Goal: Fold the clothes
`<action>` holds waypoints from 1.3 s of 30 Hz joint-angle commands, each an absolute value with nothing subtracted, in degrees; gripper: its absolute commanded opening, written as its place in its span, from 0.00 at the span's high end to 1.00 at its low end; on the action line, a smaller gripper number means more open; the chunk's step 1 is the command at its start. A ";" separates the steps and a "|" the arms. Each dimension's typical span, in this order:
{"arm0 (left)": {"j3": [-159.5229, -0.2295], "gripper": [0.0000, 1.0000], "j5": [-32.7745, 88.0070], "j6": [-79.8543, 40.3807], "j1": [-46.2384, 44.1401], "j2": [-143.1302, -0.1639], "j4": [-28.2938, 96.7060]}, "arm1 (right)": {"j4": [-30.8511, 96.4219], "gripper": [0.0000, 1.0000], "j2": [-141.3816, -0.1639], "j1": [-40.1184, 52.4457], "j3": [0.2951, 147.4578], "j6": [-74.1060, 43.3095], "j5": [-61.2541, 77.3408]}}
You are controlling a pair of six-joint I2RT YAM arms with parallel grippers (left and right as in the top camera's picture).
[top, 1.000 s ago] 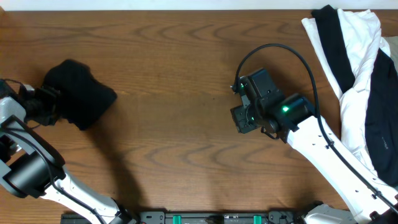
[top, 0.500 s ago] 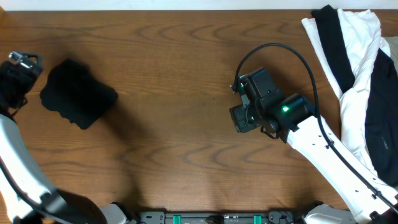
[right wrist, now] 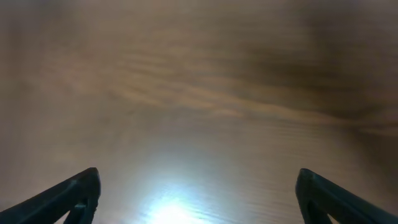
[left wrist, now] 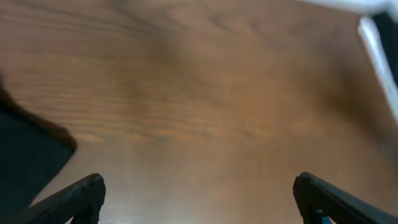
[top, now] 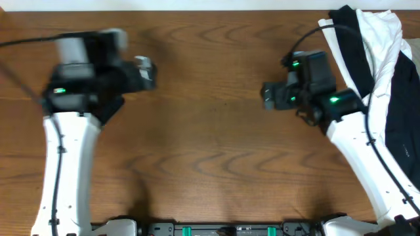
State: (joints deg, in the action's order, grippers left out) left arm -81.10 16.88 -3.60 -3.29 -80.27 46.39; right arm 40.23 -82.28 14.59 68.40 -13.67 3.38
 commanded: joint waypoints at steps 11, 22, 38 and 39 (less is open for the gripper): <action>-81.01 0.02 3.60 -1.13 -12.38 -79.35 52.34 | 47.88 0.01 -77.01 6.87 68.53 -8.10 2.76; -54.37 0.02 3.20 -9.21 -11.90 -54.65 32.93 | 40.53 0.01 -45.50 9.08 49.65 -9.34 1.10; -39.57 0.02 -0.69 -10.39 -11.92 -42.61 33.41 | 55.72 0.01 -22.90 9.02 34.04 -11.09 0.03; -39.57 0.02 -0.69 -10.39 -11.92 -42.74 33.87 | 57.69 0.01 -22.90 9.02 34.06 -11.09 0.03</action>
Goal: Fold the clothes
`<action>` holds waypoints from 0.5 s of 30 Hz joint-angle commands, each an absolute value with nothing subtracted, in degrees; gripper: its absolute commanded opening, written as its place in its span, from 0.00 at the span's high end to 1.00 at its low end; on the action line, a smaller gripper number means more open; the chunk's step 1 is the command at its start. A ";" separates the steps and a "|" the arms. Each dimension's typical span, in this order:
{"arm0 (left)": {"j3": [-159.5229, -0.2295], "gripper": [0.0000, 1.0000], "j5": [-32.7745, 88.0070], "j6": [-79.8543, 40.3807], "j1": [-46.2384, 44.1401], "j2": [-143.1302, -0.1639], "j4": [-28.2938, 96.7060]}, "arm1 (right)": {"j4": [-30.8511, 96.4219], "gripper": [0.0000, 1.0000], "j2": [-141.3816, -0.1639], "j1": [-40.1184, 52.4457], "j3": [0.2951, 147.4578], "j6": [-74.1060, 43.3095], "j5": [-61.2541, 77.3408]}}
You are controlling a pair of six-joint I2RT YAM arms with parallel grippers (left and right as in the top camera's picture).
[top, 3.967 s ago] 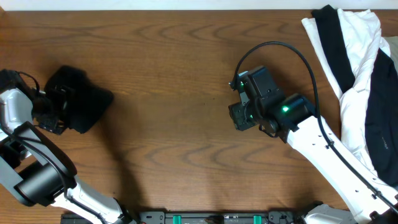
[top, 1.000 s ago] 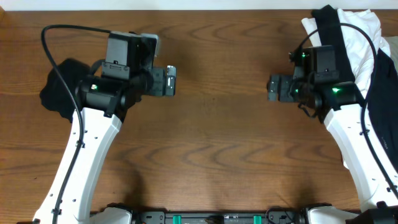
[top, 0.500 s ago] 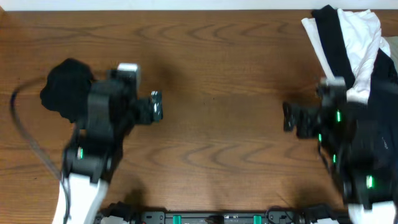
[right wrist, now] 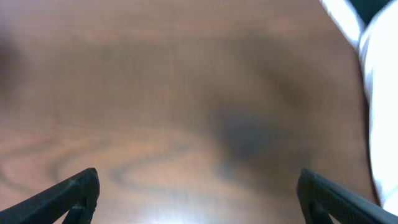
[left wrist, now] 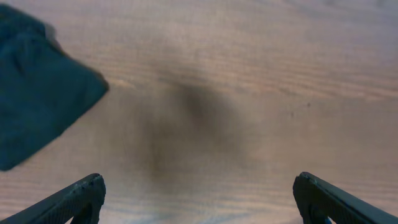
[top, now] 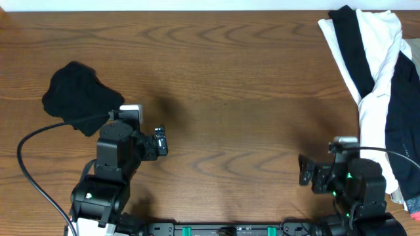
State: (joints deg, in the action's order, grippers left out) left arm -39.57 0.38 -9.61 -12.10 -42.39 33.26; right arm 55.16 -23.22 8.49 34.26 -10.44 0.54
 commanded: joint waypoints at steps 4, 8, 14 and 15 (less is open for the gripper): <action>-39.57 0.02 -0.69 -10.39 -11.92 -43.31 34.46 | 62.15 0.01 -22.90 9.02 33.98 -11.09 0.01; -39.57 0.02 -0.69 -10.39 -11.92 -43.81 34.48 | 62.17 0.01 -22.92 9.02 33.98 -11.09 0.01; -39.57 0.02 -0.69 -10.39 -11.92 -44.77 34.48 | 62.15 0.01 -22.37 9.08 33.95 -11.09 0.01; -39.57 0.02 -0.69 -10.39 -11.92 -44.91 34.48 | 62.15 0.01 -21.47 8.99 33.93 -11.11 0.01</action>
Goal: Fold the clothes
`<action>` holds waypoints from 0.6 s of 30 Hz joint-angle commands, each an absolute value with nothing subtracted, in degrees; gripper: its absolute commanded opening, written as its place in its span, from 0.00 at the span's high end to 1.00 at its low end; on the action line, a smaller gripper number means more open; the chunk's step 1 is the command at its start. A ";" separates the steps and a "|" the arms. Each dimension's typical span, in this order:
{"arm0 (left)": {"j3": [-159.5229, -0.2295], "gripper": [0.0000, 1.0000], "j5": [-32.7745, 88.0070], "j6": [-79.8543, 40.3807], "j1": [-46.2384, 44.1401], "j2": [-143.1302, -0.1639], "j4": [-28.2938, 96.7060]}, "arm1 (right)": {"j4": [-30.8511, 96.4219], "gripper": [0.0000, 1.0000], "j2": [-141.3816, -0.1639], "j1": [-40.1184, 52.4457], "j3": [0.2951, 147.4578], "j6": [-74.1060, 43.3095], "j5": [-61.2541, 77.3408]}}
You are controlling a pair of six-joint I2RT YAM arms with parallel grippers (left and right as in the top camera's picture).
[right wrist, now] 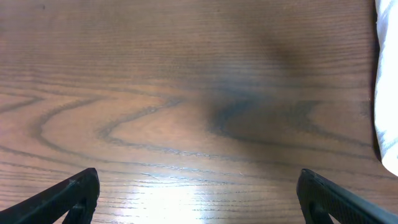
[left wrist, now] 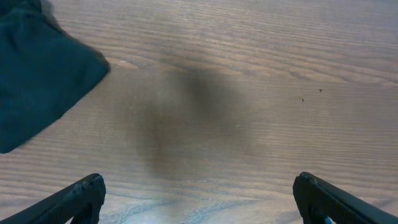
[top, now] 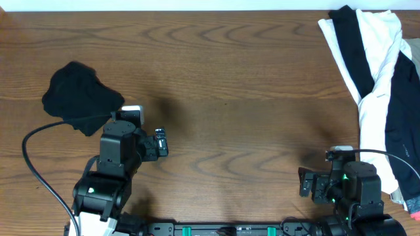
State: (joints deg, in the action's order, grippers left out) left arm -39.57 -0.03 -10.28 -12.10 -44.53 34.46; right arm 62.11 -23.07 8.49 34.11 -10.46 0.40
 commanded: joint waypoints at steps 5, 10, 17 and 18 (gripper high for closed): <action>-39.57 0.02 -0.69 -10.39 -11.92 -45.63 34.48 | 62.15 0.01 -14.59 8.67 33.93 -11.09 0.01; -39.57 0.02 -0.69 -10.39 -11.92 -46.22 34.48 | 62.15 0.01 -6.94 7.75 33.89 -11.09 0.21; -39.57 0.02 -0.69 -10.39 -11.92 -46.78 34.48 | 60.45 0.01 -0.45 7.18 30.50 -8.91 0.19; -39.57 0.02 -0.69 -10.39 -11.92 -46.85 34.48 | 59.48 0.01 -0.30 6.98 29.32 -8.91 0.19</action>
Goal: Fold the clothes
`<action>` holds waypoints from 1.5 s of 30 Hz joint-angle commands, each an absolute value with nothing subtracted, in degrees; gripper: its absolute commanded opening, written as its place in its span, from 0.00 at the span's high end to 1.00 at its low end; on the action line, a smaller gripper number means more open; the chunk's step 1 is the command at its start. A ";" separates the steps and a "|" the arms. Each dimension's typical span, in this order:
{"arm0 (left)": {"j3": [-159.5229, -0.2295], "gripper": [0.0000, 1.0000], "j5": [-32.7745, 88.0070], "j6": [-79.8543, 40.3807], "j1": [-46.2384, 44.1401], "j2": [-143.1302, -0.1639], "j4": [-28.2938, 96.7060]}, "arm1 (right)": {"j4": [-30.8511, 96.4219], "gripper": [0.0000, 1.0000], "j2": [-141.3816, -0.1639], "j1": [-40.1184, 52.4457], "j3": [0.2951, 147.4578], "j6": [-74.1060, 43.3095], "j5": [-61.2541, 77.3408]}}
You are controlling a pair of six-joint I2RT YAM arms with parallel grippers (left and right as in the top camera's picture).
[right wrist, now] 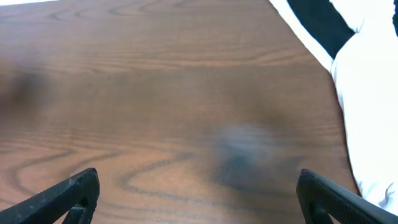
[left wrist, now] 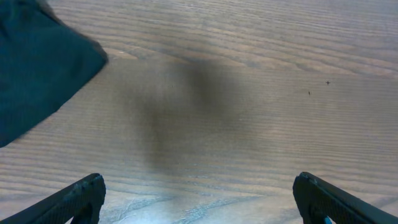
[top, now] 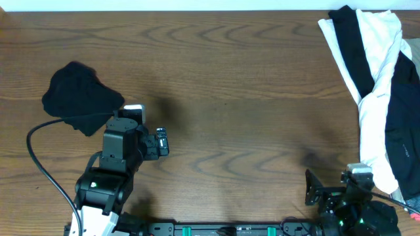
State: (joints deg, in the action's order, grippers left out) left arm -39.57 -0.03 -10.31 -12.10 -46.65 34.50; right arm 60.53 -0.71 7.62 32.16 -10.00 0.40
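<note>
A folded black garment (top: pixel 80 96) lies at the left of the table, its corner also showing in the left wrist view (left wrist: pixel 40 81). A heap of black and white clothes (top: pixel 377 78) fills the right side, its white edge visible in the right wrist view (right wrist: pixel 367 106). My left gripper (top: pixel 161 142) stands open just right of the black garment, over bare wood (left wrist: pixel 199 199). My right gripper (top: pixel 312 190) is open near the front edge, left of the heap (right wrist: pixel 199 199), holding nothing.
The wooden table (top: pixel 230 85) stretches between the two garments. A black cable (top: pixel 39 177) loops at the front left beside the left arm. The arm bases sit along the front edge.
My right arm has drawn back toward the front edge and its camera now looks further up the table. The left gripper has barely moved. Both stay open.
At first both arms reached far over the table, the left over the spot where the black garment lies, the right beside the heap. Then both were drawn back near the front, the folded black garment uncovered at the left. Now the right sits lower still.
</note>
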 commanded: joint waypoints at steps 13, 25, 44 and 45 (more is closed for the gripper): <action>-39.57 0.02 -0.69 -10.39 -11.92 -47.11 34.48 | 16.32 0.01 -0.27 6.70 5.39 -8.40 0.21; -39.57 0.02 -0.69 -10.39 -11.92 -47.11 34.48 | 4.19 0.01 -0.25 6.74 0.32 -3.33 0.64; -39.57 0.02 -0.69 -10.39 -11.92 -47.11 34.48 | 4.19 0.01 -0.27 6.76 0.32 -3.33 0.64; -39.57 0.02 -0.69 -10.39 -11.92 -47.11 34.48 | 4.19 0.01 -0.27 6.76 0.32 -3.33 0.64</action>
